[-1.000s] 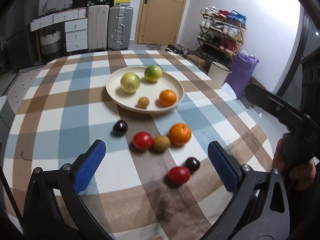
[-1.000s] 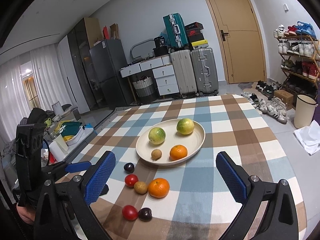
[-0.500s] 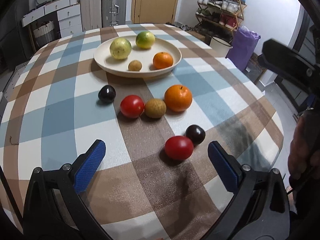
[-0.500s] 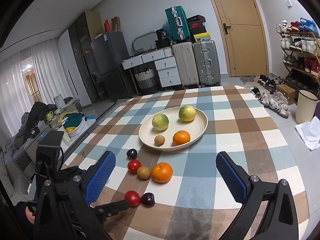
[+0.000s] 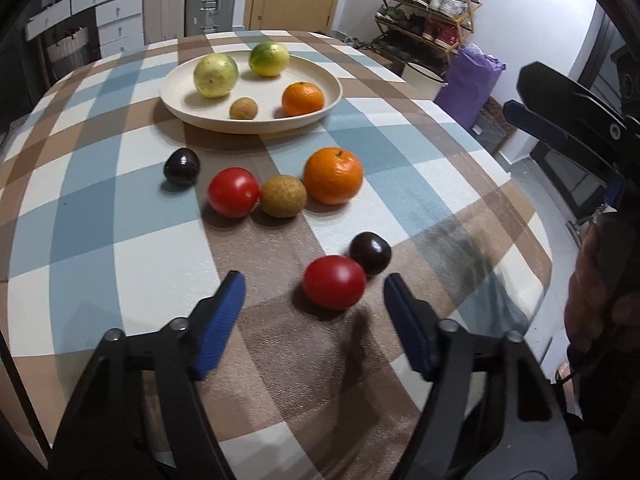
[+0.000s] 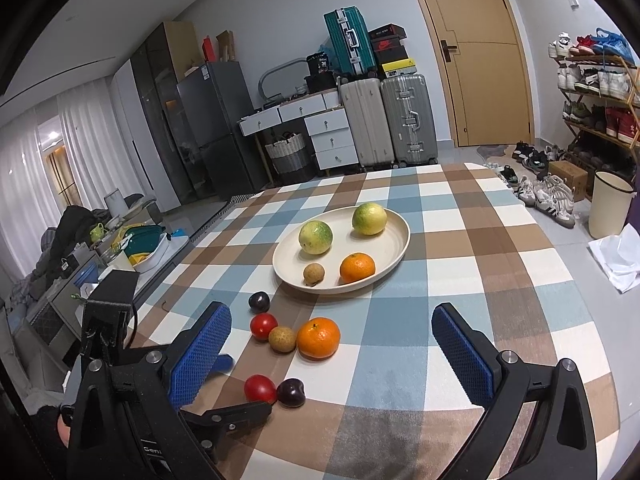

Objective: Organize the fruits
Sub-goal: 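Lower the left tool onto a red tomato and close on it, then close the right tool on a dark purple plum while the left tool holds the tomato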

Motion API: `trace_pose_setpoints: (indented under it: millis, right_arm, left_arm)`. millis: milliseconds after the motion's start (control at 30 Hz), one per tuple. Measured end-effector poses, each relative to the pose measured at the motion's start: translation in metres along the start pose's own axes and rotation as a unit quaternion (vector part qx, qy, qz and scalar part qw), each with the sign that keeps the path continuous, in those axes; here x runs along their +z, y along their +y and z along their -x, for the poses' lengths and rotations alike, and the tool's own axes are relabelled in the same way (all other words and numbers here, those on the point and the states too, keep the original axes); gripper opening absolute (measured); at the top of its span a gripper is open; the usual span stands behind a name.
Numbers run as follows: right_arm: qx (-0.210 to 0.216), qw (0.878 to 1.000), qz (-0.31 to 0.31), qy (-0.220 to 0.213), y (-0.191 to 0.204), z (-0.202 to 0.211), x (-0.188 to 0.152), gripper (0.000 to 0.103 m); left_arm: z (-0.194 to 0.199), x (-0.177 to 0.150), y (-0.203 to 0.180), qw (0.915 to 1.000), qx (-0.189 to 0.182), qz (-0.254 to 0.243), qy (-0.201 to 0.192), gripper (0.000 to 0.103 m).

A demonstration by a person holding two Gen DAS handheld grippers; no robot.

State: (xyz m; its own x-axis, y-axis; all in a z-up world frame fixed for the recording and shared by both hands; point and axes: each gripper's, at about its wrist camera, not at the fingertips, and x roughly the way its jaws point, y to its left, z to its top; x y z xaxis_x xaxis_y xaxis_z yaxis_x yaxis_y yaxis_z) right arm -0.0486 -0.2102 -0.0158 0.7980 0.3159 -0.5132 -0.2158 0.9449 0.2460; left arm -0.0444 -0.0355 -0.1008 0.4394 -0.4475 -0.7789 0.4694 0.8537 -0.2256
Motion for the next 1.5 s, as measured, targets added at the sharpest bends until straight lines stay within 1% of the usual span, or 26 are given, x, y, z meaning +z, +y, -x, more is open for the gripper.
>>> trace_pose_setpoints:
  millis: [33, 100, 133, 167, 200, 400, 800, 1067, 1333, 1500]
  right_arm:
    - [0.000, 1.000, 0.000, 0.000, 0.000, 0.000, 0.000, 0.102]
    - [0.000, 1.000, 0.000, 0.000, 0.000, 0.000, 0.000, 0.102]
    - [0.000, 1.000, 0.000, 0.001, 0.000, 0.000, 0.000, 0.102]
    - [0.000, 1.000, 0.000, 0.001, 0.000, 0.000, 0.000, 0.102]
    - [0.000, 1.000, -0.001, 0.001, 0.000, 0.000, 0.000, 0.102]
    - [-0.001, 1.000, -0.002, 0.004, -0.002, -0.001, -0.002, 0.102]
    - [0.001, 1.000, -0.004, 0.008, -0.002, -0.001, -0.004, 0.102]
    - [0.005, 1.000, 0.000, 0.019, 0.001, -0.002, -0.010, 0.102]
    - [0.003, 0.999, 0.006, 0.049, 0.003, -0.012, -0.018, 0.102]
    - [0.013, 0.997, 0.000, 0.079, 0.002, -0.025, -0.028, 0.102]
  left_arm:
    - [0.000, 0.000, -0.001, 1.0000, -0.005, -0.002, 0.000, 0.060]
    - [-0.001, -0.002, -0.002, 0.9999, -0.013, -0.005, 0.002, 0.046]
    - [-0.002, -0.002, -0.003, 0.9998, -0.017, -0.007, 0.005, 0.041]
    - [-0.002, -0.003, -0.003, 0.9997, -0.022, -0.008, 0.006, 0.033]
    - [-0.002, -0.004, -0.003, 0.9996, -0.026, -0.009, 0.006, 0.029]
    - [0.001, -0.005, -0.004, 0.9993, -0.035, -0.014, 0.002, 0.029]
    - [0.010, -0.007, -0.001, 0.9995, -0.028, -0.010, -0.009, 0.029]
    - [0.027, -0.004, 0.013, 0.9992, -0.009, 0.010, -0.038, 0.029]
    - [0.052, 0.001, 0.020, 0.9977, 0.002, 0.015, -0.067, 0.029]
    - [0.064, 0.002, 0.023, 0.9967, -0.002, 0.027, -0.077, 0.029]
